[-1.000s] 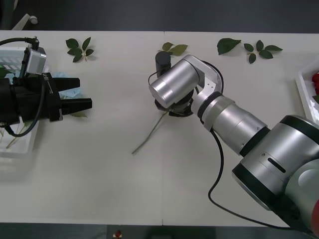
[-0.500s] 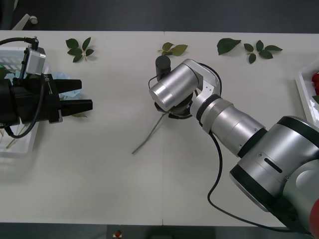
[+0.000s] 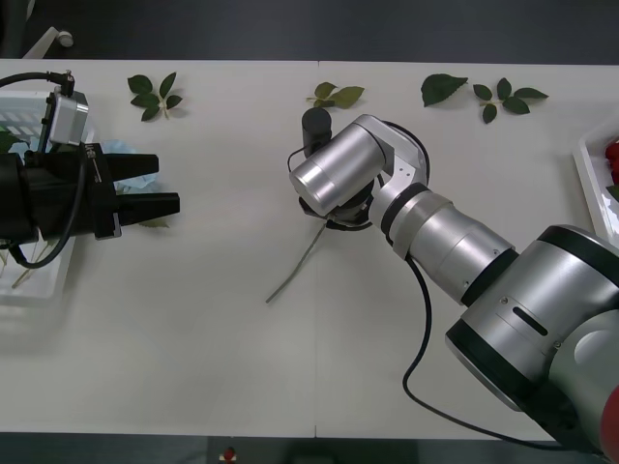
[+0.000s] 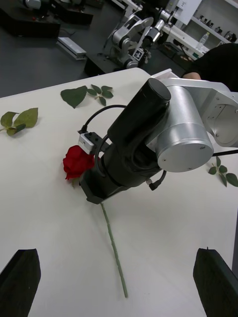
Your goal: Put the red flowers into the right box and the blue flowers into the left box
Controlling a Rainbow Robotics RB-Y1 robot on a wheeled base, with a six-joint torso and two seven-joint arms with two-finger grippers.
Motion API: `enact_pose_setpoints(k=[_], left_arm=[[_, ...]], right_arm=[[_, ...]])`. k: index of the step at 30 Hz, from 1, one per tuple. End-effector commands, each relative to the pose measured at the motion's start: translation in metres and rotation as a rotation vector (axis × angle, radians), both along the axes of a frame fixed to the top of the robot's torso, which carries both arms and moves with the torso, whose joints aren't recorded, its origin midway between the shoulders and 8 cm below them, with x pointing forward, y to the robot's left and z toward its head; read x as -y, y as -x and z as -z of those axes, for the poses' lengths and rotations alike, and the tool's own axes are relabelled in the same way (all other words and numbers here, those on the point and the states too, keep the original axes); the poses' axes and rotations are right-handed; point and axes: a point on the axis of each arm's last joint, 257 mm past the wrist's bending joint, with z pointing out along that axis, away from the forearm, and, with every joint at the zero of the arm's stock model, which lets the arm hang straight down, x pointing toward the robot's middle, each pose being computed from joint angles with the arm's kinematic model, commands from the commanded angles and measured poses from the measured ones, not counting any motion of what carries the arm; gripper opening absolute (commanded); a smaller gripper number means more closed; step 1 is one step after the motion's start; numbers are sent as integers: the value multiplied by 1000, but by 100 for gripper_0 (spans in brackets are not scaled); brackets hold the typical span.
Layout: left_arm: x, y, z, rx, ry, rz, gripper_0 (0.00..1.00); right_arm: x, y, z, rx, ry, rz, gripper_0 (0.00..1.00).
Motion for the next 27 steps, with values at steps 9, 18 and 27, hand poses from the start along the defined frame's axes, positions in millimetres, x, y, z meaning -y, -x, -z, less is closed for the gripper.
enact_pose_setpoints(k=[9, 18, 27], left_arm=[[0, 5, -1, 39, -29, 25, 89], [0, 5, -1, 39, -29, 25, 89], [0, 5, -1, 39, -29, 25, 89]], right_arm=[[43, -28, -67, 48, -75, -47, 0], [168, -31, -114, 72, -1, -87, 0], [308, -19, -162, 70, 98, -94, 0]])
